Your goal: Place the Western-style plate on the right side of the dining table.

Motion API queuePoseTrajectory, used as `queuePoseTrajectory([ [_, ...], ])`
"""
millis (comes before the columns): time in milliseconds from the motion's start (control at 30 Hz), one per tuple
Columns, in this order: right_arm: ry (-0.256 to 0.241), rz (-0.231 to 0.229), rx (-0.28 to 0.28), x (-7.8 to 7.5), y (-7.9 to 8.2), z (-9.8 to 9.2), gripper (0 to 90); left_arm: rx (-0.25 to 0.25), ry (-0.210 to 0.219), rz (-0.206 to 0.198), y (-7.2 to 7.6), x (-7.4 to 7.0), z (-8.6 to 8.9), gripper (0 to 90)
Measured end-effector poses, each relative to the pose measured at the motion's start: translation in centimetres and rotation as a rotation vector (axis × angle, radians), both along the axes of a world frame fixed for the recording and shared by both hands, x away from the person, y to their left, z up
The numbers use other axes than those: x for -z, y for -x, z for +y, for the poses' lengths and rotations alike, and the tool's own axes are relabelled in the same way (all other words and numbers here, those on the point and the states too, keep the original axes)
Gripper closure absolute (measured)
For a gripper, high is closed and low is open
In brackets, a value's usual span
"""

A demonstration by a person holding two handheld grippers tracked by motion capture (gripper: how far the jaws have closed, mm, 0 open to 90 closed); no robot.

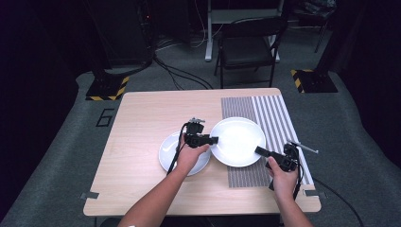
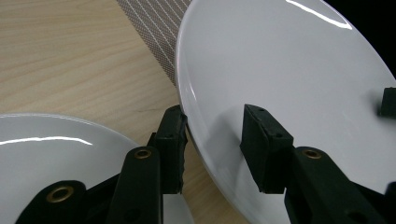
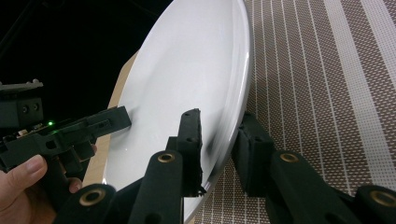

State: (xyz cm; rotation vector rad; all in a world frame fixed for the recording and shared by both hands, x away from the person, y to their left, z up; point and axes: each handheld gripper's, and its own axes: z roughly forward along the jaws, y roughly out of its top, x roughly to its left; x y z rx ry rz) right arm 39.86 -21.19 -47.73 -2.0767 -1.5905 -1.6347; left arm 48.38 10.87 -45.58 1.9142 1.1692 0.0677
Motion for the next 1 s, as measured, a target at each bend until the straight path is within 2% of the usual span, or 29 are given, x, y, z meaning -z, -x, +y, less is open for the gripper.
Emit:
queuePoseTrajectory([
  [300,-0.002,0.000,0.013,0.0,0.2,-0.1,73.6,0.005,-0.001,0.001,0.0,0.1,-0.3,60.4],
  [467,0.009,-0.018,0.013,0.0,0.3,-0.2,73.6,0.010,-0.001,0.002,0.0,0.2,-0.4,60.5],
  [633,0.000,0.007,0.021,0.1,0.4,-0.3,73.7,0.017,0.006,0.008,-0.1,0.2,-0.6,60.5],
  [1000,0.006,0.004,0.045,0.3,0.9,-1.1,73.9,0.028,0.015,0.010,-0.3,0.3,-1.6,60.5],
])
